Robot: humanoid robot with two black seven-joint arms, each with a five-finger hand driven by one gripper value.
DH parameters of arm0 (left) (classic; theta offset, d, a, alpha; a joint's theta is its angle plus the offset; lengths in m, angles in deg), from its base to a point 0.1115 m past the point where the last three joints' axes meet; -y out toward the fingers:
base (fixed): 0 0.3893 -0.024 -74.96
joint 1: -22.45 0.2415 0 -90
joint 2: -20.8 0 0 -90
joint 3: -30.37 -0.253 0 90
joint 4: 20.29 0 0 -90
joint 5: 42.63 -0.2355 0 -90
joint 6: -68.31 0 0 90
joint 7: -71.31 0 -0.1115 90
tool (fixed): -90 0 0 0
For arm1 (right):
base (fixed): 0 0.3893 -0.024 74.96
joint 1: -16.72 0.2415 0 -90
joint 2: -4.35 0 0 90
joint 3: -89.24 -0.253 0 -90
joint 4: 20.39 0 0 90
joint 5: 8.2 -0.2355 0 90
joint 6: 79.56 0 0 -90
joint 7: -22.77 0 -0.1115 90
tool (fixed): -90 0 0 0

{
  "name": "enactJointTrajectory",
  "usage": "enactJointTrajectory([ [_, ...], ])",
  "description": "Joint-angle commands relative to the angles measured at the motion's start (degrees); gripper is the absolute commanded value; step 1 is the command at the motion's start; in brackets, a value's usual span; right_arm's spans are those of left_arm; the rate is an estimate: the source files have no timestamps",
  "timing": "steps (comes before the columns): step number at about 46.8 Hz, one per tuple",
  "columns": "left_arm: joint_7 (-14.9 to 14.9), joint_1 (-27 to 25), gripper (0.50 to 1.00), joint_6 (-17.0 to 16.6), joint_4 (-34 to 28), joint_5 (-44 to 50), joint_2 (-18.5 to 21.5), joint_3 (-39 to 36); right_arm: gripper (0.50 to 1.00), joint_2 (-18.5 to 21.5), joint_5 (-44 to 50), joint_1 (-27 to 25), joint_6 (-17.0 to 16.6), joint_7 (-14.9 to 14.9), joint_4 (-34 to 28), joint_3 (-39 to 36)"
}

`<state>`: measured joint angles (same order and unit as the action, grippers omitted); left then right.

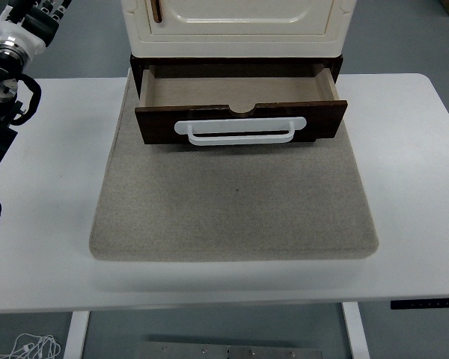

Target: Open the drawer under the combination cabinet

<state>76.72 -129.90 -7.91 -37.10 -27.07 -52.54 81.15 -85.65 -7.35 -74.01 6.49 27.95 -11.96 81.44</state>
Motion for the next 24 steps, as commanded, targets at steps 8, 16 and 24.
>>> enactJointTrajectory([
  [8,0.2,0.4,1.0,0.1,0.0,0.1,-3.0,0.0,0.928,0.0,0.0,0.0,-0.1,0.0,0.0,-0.2],
  [16,0.4,1.4,1.0,0.5,-0.2,0.1,-5.1,0.0,0.926,0.0,0.0,-0.1,-0.1,0.0,0.0,-0.2],
  [24,0.6,2.1,1.0,0.9,-0.2,0.2,-5.8,0.1,0.928,0.0,0.0,-0.1,0.0,0.0,0.0,-0.2],
])
